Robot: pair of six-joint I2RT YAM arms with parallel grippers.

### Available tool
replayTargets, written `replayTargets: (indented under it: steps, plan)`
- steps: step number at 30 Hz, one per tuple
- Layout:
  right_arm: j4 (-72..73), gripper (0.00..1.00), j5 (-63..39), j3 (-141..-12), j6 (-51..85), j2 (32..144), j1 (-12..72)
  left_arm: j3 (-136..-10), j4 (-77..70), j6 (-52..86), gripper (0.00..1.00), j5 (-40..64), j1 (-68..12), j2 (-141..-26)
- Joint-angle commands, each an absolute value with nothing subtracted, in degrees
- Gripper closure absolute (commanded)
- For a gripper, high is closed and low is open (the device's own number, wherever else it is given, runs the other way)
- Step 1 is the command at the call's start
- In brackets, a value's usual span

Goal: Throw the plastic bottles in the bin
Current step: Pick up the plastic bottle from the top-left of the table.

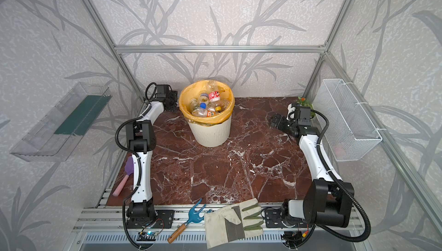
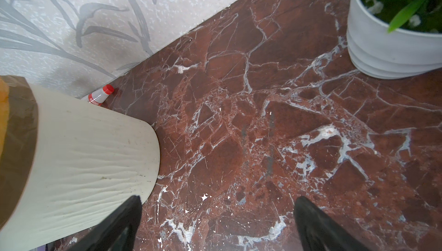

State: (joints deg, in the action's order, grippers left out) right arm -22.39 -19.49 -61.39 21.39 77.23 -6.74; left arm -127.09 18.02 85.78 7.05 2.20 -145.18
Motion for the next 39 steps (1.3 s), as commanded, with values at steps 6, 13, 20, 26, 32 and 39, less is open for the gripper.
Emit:
replayTargets:
  steps: [6,13,20,26,32,39]
  plan:
    - [-23.07,0.01,-19.43,-60.46,22.00,76.65,-7.91,-133.70,25.26,89.76,0.14,6.60,2.07,-151.67]
    - [-23.67,0.01,-19.27,-60.22,22.02,75.96,-8.63,-139.87,29.05,90.16,0.21,6.98,2.45,-156.68]
    - [-22.86,0.01,-20.74,-58.98,23.32,75.59,-9.91,-140.64,30.48,90.34,0.37,8.93,3.73,-158.65]
    - [-22.18,0.01,-21.01,-57.92,24.08,74.37,-10.58,-138.01,29.66,90.45,0.55,11.34,4.78,-158.03]
    - [-22.30,0.01,-21.05,-57.44,24.43,73.30,-10.85,-127.91,24.40,90.24,0.62,12.17,4.97,-152.45]
    - [-23.55,0.01,-23.19,-57.70,24.08,72.03,-10.86,-114.76,16.58,89.62,0.60,12.44,5.67,-141.73]
